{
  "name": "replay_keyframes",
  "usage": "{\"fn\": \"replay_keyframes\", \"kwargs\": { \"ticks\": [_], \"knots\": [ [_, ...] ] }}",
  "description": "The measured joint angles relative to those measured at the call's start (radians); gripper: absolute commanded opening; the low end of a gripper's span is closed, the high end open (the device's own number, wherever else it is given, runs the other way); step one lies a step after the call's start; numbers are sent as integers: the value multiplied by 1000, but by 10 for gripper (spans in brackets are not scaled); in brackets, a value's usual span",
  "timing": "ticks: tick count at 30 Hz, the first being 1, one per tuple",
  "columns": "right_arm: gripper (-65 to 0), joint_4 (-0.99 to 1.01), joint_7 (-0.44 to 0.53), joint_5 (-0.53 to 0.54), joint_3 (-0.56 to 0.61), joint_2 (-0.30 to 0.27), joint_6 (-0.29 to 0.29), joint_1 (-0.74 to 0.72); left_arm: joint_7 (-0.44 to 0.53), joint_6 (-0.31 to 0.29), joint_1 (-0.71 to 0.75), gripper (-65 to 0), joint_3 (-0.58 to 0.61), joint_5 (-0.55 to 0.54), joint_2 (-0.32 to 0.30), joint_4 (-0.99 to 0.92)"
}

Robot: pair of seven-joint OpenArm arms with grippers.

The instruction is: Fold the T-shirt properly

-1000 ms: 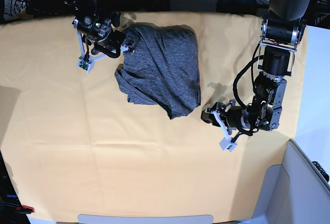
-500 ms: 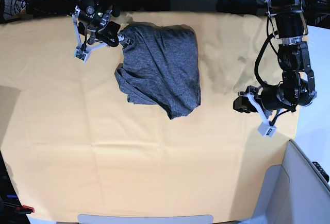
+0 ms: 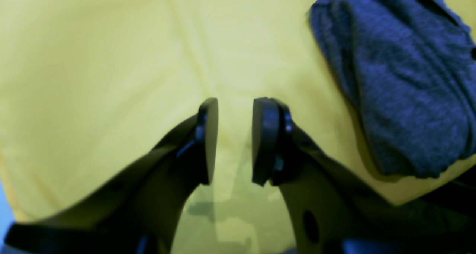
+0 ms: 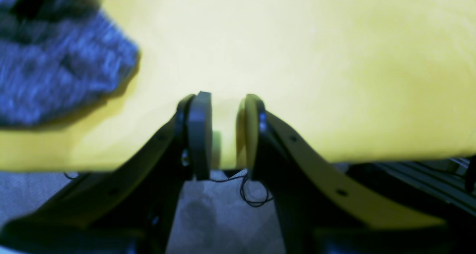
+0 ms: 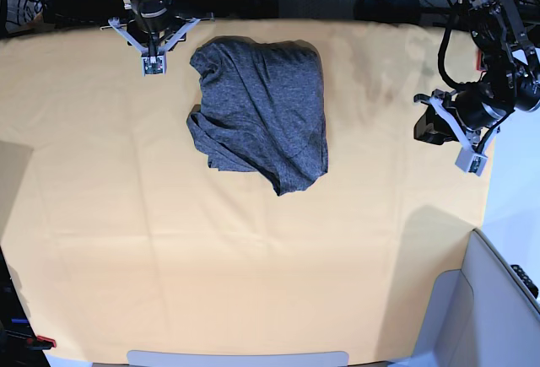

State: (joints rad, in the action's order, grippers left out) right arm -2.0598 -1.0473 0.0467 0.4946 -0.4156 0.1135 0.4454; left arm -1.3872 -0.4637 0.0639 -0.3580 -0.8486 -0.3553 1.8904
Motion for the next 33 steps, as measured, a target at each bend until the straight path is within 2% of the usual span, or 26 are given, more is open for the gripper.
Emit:
{"fn": "replay_keyframes", "kwargs": {
  "ticks": [7, 11, 13, 15, 20, 26, 29, 33],
  "knots": [
    [-497, -8, 101, -28, -55, -13, 0, 112, 3, 0, 74, -496, -16, -3, 4, 35],
    [-497, -6, 132, -171, -84, -11, -1, 206, 2, 0, 104, -497, -37, -3, 7, 35],
    [-497, 23, 26, -197, -86, -11, 0, 257, 4, 0, 114, -507, -37, -3, 8, 40],
    [-497, 24, 38, -279, -86, -7, 1, 304, 4, 0, 141, -510, -50, -5, 9, 67],
    [-497, 15, 73, -406, -84, 59, 0, 320, 6, -1, 198, -510, -94, -3, 6, 101],
    [-497, 16, 56, -437, -88, 54, 0, 324, 25, -4, 335, -511, -138, -10, 9, 105],
    [-497, 21, 54, -437, -87, 57, 0, 324, 86, -4, 417, -511, -183, -8, 6, 107],
    [-497, 46, 64, -435, -141, 63, -1, 320, 145, -3, 548, -511, -244, -5, 63, 113]
  ]
}}
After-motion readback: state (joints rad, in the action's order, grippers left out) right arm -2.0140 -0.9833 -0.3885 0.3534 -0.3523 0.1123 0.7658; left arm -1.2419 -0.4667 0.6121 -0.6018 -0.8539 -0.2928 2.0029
